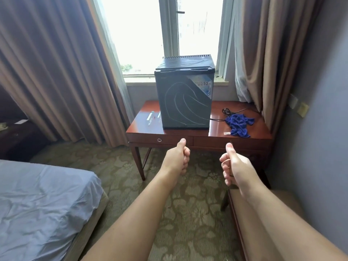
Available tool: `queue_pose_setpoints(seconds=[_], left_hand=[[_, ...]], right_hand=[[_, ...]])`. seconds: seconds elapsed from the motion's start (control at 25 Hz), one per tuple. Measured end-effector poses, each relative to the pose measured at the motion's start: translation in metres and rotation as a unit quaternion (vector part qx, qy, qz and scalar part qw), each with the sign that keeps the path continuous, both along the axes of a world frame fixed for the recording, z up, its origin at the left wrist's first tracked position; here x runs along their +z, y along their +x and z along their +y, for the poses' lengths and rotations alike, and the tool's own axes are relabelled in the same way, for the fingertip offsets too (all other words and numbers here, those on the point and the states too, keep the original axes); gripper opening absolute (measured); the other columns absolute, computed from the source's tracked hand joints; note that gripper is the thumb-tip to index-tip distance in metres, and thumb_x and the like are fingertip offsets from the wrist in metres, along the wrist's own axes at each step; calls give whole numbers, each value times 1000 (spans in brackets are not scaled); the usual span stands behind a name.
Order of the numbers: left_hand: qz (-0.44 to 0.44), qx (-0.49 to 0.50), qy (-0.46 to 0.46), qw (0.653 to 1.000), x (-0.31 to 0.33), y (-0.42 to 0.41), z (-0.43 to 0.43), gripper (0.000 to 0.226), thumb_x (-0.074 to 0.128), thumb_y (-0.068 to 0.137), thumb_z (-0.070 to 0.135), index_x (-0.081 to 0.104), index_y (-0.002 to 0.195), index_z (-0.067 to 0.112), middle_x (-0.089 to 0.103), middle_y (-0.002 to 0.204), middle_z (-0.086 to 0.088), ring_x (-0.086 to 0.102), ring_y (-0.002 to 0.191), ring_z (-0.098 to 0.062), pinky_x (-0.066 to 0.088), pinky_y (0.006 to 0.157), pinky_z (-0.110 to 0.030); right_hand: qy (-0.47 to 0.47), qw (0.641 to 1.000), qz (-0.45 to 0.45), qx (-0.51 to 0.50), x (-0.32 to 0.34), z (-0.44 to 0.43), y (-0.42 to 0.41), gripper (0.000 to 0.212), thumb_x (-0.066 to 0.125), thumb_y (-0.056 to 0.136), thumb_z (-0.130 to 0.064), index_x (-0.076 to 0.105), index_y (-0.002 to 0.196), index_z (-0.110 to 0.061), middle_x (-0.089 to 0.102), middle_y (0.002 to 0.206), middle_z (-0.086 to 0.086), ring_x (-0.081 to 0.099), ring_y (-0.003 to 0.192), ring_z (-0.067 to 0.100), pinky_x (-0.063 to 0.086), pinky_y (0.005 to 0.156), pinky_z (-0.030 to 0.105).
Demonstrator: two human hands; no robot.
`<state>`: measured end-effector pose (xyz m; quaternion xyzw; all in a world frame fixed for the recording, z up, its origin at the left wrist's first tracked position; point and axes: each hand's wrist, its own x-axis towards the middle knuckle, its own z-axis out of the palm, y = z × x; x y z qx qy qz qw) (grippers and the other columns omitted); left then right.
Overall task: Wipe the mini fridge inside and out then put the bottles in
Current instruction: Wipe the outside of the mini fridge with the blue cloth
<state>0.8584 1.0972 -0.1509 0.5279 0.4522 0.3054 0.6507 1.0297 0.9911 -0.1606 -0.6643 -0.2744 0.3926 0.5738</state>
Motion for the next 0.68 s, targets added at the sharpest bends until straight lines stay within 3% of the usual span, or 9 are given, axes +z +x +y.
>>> queue_pose_setpoints(seconds=[0.4, 0.68], left_hand=[[-2, -12, -65, 998, -55, 97, 282, 49, 41, 102, 56, 51, 67, 23, 38, 51, 7, 28, 43, -10, 24, 43, -24], [78, -86, -74, 990, -71, 222, 406, 42, 46, 100, 54, 57, 79, 20, 42, 54, 6, 30, 45, -11, 23, 43, -23]], right_hand=[[-84, 996, -10, -28, -54, 262, 102, 56, 50, 95, -66, 66, 85, -13, 49, 56, -5, 44, 45, 13, 37, 42, 26], [-126, 985, -33, -115, -85, 360, 231, 53, 51, 94, -66, 72, 90, -18, 57, 68, -3, 51, 50, 12, 41, 43, 26]])
